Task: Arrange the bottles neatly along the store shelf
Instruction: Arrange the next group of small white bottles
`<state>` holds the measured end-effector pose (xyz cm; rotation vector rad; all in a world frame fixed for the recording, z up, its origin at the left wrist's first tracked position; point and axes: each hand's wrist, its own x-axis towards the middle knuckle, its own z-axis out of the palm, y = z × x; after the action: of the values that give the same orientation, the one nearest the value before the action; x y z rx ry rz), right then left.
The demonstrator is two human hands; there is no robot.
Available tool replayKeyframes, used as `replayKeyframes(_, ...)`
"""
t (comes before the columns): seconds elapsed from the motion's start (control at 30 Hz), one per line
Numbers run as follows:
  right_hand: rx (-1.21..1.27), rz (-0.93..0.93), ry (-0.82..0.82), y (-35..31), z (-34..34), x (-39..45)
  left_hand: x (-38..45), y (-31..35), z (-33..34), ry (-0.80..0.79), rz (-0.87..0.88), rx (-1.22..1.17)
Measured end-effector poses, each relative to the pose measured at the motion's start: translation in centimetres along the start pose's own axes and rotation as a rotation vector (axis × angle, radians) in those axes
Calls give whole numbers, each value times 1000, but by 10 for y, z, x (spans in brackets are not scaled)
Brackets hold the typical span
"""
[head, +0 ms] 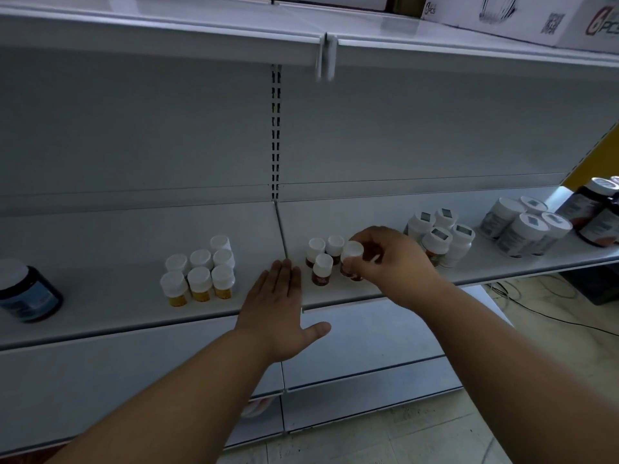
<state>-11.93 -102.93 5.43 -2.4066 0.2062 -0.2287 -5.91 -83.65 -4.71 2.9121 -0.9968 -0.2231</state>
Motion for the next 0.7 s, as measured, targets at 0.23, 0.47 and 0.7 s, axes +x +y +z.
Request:
replayKeyframes(0.23, -507, -211, 4, 17, 20, 24, 0, 0, 0, -6, 0, -13)
replayKeyframes(0.47, -590, -201, 26, 27, 33, 22, -1, 0, 1, -4, -2, -14)
replayKeyframes(0.7, -403, -130, 193, 42, 32, 13, -1, 0, 0, -2, 9, -22)
